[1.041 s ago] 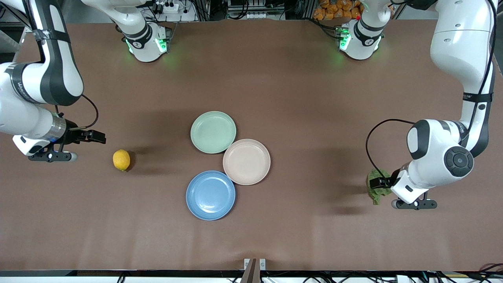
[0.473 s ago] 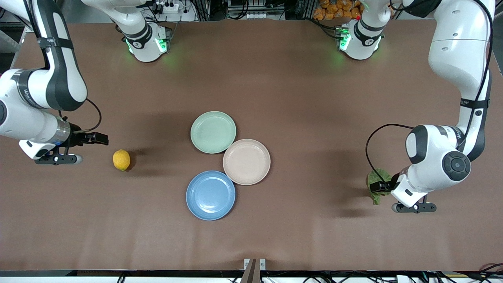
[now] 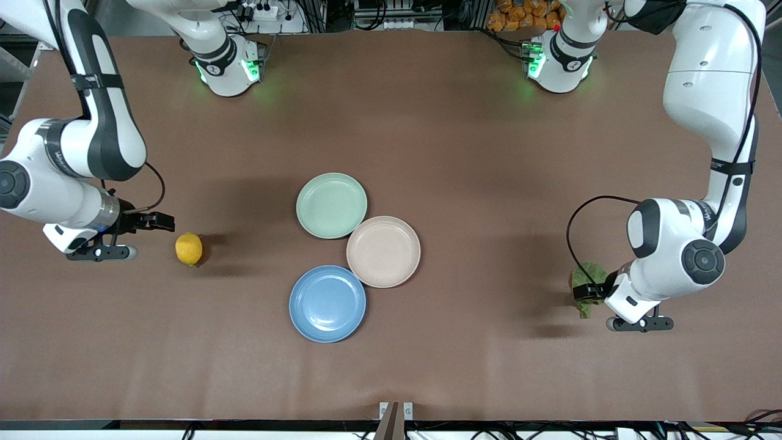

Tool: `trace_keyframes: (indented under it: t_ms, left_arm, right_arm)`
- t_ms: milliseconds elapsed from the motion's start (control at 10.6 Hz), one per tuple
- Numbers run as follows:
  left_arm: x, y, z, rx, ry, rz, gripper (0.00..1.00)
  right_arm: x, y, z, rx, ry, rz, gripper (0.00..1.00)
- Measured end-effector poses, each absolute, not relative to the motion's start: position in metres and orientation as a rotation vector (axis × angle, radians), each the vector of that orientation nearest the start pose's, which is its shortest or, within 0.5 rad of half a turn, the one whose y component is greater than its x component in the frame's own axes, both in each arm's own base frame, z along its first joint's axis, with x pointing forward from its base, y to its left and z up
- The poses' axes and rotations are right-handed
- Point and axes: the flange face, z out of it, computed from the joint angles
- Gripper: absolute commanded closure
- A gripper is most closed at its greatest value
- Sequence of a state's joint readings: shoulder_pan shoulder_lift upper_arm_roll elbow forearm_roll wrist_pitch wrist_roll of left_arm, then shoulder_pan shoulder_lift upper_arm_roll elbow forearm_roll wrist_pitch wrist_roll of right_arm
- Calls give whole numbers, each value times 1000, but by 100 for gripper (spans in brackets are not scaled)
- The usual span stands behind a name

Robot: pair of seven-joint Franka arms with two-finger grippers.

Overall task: Place lemon and lettuce in plates
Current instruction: 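Close the left gripper on the lettuce while the right gripper grasps the lemon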

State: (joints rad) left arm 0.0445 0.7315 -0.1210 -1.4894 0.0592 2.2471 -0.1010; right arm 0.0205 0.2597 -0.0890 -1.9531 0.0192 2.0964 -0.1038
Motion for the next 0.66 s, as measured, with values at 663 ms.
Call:
trace_keyframes:
  t_ms: [663]
  left_arm:
    - [717,-34,210,-3176,-48,-20,0]
  right_arm:
    - [596,-38,297,-3141,-45,170,0]
